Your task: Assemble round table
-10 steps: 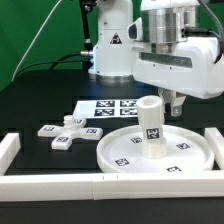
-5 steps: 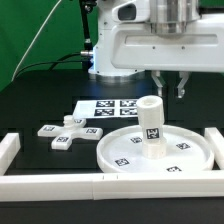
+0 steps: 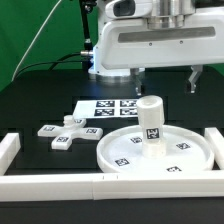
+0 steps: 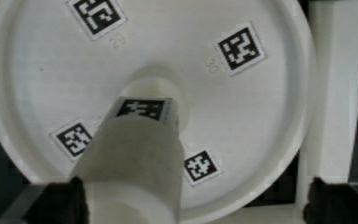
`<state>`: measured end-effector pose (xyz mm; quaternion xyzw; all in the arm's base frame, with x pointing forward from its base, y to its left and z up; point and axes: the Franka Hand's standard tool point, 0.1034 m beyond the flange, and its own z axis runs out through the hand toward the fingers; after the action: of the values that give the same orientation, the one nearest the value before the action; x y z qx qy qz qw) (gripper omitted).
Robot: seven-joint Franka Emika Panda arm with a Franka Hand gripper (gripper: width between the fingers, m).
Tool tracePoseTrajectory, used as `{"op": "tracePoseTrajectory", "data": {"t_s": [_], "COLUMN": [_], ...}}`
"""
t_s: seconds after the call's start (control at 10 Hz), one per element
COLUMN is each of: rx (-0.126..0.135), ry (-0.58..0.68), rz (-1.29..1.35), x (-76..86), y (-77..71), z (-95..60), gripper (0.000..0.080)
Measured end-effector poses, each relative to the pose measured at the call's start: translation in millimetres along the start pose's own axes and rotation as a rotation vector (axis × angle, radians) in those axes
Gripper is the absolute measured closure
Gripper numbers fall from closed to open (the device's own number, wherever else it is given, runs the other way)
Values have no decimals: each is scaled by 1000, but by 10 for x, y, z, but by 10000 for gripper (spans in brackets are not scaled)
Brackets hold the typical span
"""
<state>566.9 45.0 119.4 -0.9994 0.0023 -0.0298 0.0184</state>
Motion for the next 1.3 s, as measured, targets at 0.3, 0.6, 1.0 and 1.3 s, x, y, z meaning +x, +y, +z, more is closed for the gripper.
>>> {"op": "tracePoseTrajectory", "data": {"t_s": [0.3,0.6,1.0,1.3], "rx": [-14,-30,-32,-33], "ry": [-4,-18,-23,-21], "rz": [19,60,104,293], "x": [38,-27,-46,-47], "y": [201,164,149,143], "z": [132,376,413,415], "gripper": [152,151,278,392]}}
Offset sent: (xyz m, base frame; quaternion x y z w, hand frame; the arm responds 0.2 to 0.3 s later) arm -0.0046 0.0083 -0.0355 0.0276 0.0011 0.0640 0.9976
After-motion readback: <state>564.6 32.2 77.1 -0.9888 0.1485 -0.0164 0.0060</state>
